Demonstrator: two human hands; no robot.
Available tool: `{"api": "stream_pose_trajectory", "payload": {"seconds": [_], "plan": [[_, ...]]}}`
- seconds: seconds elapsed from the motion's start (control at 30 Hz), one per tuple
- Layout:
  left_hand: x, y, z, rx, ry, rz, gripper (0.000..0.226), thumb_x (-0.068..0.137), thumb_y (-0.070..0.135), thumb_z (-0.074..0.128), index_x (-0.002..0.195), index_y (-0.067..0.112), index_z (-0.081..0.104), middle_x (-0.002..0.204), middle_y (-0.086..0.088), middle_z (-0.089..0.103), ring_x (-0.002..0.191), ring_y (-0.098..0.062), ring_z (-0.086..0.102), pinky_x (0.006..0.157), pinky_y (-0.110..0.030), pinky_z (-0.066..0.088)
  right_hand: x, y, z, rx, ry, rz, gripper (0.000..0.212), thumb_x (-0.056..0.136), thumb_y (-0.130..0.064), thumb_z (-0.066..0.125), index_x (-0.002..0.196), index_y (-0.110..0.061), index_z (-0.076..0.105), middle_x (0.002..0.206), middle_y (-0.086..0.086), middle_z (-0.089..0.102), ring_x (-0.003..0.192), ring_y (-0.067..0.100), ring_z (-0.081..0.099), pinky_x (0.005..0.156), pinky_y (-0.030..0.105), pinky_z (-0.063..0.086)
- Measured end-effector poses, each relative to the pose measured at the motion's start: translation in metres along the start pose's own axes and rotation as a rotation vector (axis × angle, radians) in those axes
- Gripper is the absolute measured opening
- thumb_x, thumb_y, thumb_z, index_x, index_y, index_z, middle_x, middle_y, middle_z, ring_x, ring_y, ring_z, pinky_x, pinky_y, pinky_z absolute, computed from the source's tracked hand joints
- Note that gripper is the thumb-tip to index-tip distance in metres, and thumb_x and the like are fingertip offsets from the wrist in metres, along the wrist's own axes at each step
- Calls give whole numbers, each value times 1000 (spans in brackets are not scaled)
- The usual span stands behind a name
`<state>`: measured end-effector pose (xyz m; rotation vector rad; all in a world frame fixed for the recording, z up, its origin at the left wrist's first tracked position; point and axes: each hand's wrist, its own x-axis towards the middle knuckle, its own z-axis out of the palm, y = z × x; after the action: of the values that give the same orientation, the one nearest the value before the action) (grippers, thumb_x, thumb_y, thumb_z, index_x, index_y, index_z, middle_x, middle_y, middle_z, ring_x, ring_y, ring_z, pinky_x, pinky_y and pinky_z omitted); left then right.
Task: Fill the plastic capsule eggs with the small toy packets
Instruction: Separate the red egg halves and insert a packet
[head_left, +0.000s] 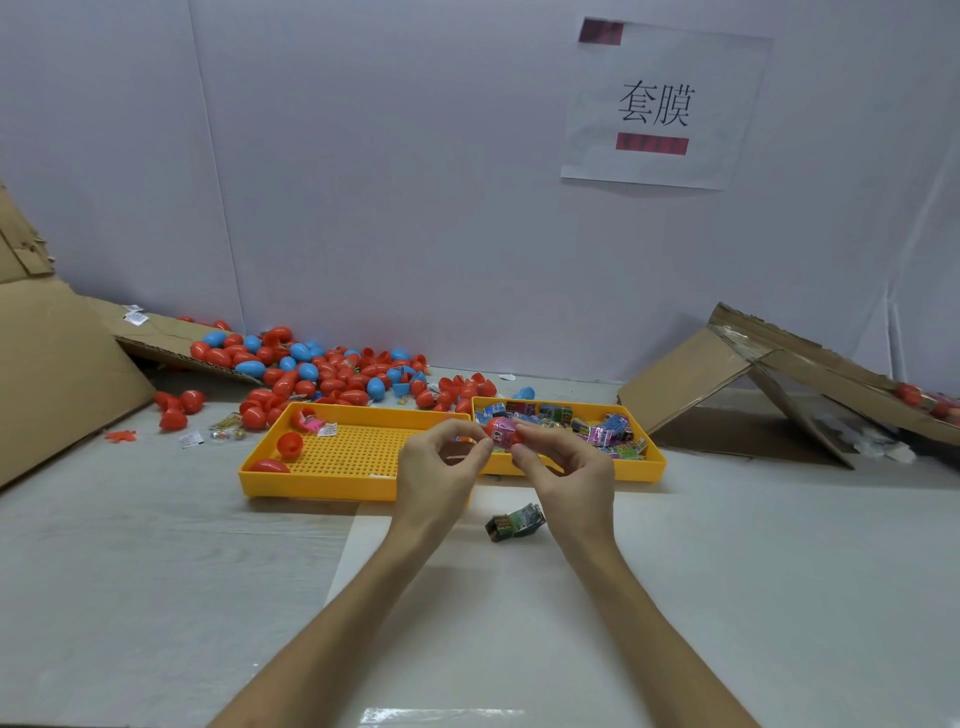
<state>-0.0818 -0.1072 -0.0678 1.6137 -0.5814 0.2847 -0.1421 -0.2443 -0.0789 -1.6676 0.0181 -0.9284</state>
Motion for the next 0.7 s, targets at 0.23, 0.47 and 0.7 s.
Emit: {"api": "stream_pose_trajectory", "payload": {"seconds": [0.23,0.47,0.7], "plan": [[-1,2,0,-7,-4,37,17,89,13,75,83,28,71,93,20,69,88,9,66,72,-8,51,-1,-2,1,2,1,19,24,86,-6,77,109,-12,78,103,-4,78,103,13,72,88,42,61],[-1,4,-1,-13,-23,39,16,91,10,73,81,23,71,103,16,69,100,8,63,78,-8,49,0,-2,1,47,-14,33,22,87,-6,77,107,-16,79,101,-3,78,100,16,73,84,44,62],[-1,7,-1,-24,-19,10,24,91,4,70,78,25,66,91,9,70,89,8,64,77,-6,49,1,-6,-1,136,-70,70,26,86,-5,77,98,-28,81,98,2,78,96,22,74,80,39,63]]}}
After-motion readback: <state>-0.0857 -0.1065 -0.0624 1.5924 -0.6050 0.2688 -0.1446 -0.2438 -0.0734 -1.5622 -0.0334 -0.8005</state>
